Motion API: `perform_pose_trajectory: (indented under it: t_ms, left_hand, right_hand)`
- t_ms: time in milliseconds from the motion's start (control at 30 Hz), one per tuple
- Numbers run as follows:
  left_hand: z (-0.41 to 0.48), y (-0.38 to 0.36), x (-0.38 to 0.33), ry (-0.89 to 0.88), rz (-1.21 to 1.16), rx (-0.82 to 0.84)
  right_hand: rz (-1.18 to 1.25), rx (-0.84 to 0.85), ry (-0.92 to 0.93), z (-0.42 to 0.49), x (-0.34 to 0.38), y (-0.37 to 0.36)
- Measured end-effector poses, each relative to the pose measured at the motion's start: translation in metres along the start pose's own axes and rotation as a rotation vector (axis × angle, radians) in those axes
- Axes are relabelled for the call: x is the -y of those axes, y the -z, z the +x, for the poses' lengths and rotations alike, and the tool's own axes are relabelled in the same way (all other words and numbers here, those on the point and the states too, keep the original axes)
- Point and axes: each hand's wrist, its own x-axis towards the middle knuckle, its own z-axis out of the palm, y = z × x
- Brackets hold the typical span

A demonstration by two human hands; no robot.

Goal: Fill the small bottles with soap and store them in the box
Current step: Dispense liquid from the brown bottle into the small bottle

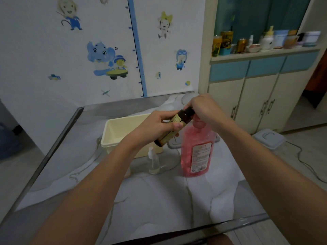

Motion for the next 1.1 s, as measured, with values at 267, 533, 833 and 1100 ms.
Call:
perform_pose_trajectory:
  t_ms: [267, 533, 833, 1100]
  left_hand:
    - [0.001, -0.003, 0.011, 0.009, -0.024, -0.017]
    - [-0.002, -0.005, 0.010, 0.000, -0.057, -0.022]
    - [0.000, -0.003, 0.008, -0.007, -0.055, -0.025]
    - [-0.002, -0.004, 0.008, 0.013, -0.038, -0.020]
  right_hand:
    - [0.098, -0.030, -0.059, 0.001, 0.004, -0.012]
    - [0.021, 0.028, -0.014, -0.001, 0.002, -0.005]
    - [0.087, -0.030, -0.015, -0.001, 0.002, -0.005]
    - [0.136, -0.010, -0.043, -0.001, 0.000, -0.008]
